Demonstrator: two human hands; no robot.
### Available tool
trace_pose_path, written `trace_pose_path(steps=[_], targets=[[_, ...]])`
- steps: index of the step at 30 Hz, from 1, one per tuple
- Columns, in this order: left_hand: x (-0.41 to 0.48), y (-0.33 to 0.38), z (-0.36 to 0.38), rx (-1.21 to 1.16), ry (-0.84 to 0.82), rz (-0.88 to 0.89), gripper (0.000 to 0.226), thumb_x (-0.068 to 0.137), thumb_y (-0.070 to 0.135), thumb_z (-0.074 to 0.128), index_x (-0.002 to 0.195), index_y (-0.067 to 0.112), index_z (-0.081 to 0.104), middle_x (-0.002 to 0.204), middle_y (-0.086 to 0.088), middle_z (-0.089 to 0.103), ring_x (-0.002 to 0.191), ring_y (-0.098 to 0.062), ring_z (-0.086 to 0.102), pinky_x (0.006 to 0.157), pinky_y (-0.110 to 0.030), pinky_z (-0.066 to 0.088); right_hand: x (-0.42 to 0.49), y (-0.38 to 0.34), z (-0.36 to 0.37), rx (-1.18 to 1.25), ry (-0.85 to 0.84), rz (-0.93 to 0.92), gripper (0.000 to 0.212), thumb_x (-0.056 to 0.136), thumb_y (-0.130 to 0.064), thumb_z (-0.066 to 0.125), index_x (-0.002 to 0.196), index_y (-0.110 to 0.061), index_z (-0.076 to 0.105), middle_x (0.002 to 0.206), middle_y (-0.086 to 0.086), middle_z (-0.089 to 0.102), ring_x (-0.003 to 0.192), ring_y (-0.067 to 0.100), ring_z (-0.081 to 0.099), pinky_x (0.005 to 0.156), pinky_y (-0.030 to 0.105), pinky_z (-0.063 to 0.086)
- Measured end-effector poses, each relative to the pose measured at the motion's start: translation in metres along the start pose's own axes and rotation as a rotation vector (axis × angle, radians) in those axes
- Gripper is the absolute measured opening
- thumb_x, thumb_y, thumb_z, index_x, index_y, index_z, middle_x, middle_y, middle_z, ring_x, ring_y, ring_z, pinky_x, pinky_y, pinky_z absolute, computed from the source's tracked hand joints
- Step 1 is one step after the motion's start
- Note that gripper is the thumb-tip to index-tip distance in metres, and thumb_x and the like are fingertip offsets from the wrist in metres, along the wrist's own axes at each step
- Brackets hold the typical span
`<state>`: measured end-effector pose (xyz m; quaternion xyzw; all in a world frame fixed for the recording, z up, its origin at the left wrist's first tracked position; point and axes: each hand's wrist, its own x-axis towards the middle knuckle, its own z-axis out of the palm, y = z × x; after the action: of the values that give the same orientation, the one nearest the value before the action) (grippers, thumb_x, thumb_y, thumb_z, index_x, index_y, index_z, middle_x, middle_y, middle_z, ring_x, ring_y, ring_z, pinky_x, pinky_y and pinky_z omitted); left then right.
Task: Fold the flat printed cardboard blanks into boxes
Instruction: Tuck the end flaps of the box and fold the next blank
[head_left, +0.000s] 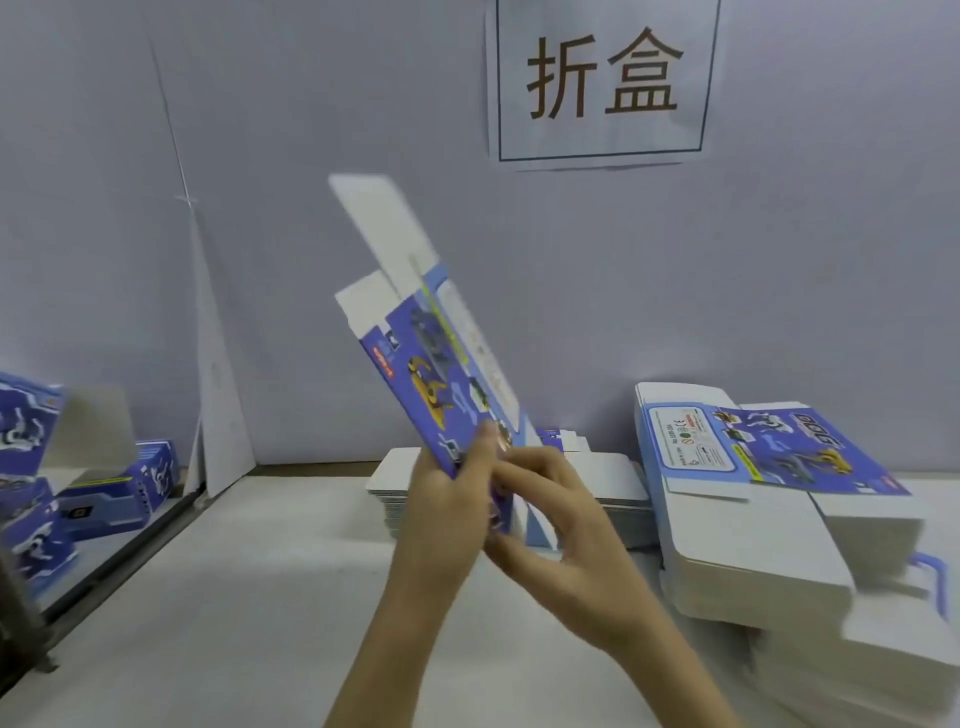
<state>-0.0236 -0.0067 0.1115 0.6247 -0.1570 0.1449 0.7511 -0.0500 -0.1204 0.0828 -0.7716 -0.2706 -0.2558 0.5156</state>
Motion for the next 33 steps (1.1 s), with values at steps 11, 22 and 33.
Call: trace_pose_path(steps=[11,22,33], targets=[[0.018,0.001,-0.067,0.143,-0.263,-0.227,0.035,0.069,0.031,0.068,0.098,0.013,0.062,0.084,-0.011,0.075,0.070,-0.031,0.073,0.050,-0.030,0.056,0.001,0.008,-0.040,-0.414,0.123,0.027,0.056,0.096,-0.012,0.053,0.131,-0.049,0.029,0.138,-0.032,0.032,0.129,-0.023,0.022,0.094,0.002,0.040],[0.016,-0.002,-0.063,0.207,-0.296,-0.202,0.023,0.074,0.028,0.068,0.096,0.021,0.062,0.082,0.002,0.076,0.071,-0.020,0.073,0.050,-0.020,0.053,0.057,-0.019,-0.032,-0.720,0.018,-0.187,0.049,0.094,-0.015,0.044,0.142,-0.005,0.043,0.135,0.010,0.056,0.125,0.024,0.050,0.101,0.036,0.043],[0.015,-0.003,-0.057,0.236,-0.396,-0.220,0.037,0.068,0.036,0.071,0.102,0.025,0.060,0.085,0.007,0.076,0.073,-0.017,0.074,0.052,-0.018,0.054,0.084,-0.049,-0.056,-0.712,-0.072,-0.029,0.052,0.086,-0.060,0.037,0.071,-0.014,0.054,0.063,0.001,0.058,0.060,0.020,0.051,0.061,0.028,0.029]])
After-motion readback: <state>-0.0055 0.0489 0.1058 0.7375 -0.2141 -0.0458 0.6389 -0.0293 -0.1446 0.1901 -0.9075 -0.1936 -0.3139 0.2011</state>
